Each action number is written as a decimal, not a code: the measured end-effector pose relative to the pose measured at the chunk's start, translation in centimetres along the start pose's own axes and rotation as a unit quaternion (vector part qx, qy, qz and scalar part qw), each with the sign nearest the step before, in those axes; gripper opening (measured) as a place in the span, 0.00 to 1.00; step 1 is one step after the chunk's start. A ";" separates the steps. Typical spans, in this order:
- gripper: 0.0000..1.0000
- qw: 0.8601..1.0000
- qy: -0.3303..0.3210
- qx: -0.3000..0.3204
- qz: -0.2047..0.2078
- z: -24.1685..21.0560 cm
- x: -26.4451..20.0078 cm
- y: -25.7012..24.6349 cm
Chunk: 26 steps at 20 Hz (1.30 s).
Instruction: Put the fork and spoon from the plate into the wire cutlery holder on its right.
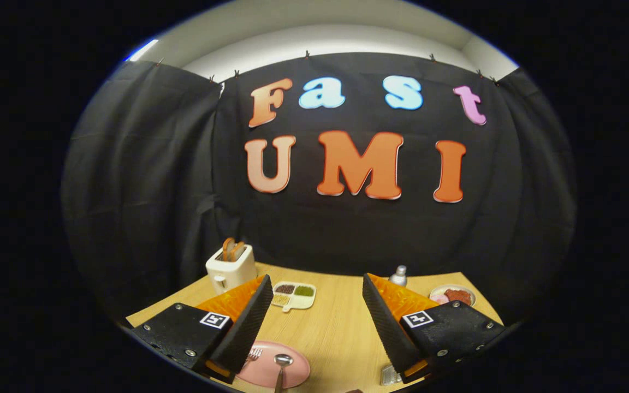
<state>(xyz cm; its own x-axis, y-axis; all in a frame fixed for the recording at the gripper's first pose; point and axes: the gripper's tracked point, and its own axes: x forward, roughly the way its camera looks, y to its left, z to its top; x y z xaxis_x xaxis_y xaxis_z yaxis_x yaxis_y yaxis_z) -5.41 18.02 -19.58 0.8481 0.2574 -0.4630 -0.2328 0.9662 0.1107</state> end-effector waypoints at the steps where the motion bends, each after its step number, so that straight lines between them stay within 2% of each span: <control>1: 0.99 1.000 0.027 0.002 0.008 -2.2 0.5 0.7; 5: 0.98 0.988 0.150 0.022 0.031 -11.3 1.9 2.8; 8: 0.96 0.974 0.224 0.005 0.042 -17.3 1.5 4.3; 12: 0.87 0.953 0.299 -0.017 0.053 -22.9 0.7 5.9; 14: 0.82 0.943 0.326 -0.025 0.055 -24.9 0.9 6.7; 17: 0.69 0.930 0.362 -0.042 0.051 -27.4 0.7 7.1; 20: 0.57 0.923 0.380 -0.042 0.040 -29.1 1.0 7.0; 21: 0.50 0.920 0.387 -0.037 0.040 -29.4 1.0 7.2; 26: 0.33 0.908 0.414 -0.047 0.031 -30.9 1.3 7.0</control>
<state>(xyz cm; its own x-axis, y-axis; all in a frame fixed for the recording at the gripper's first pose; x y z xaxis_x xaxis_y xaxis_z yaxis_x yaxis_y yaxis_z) -20.63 24.71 -46.54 0.1920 0.1744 -0.9658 -0.3406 0.9348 0.1011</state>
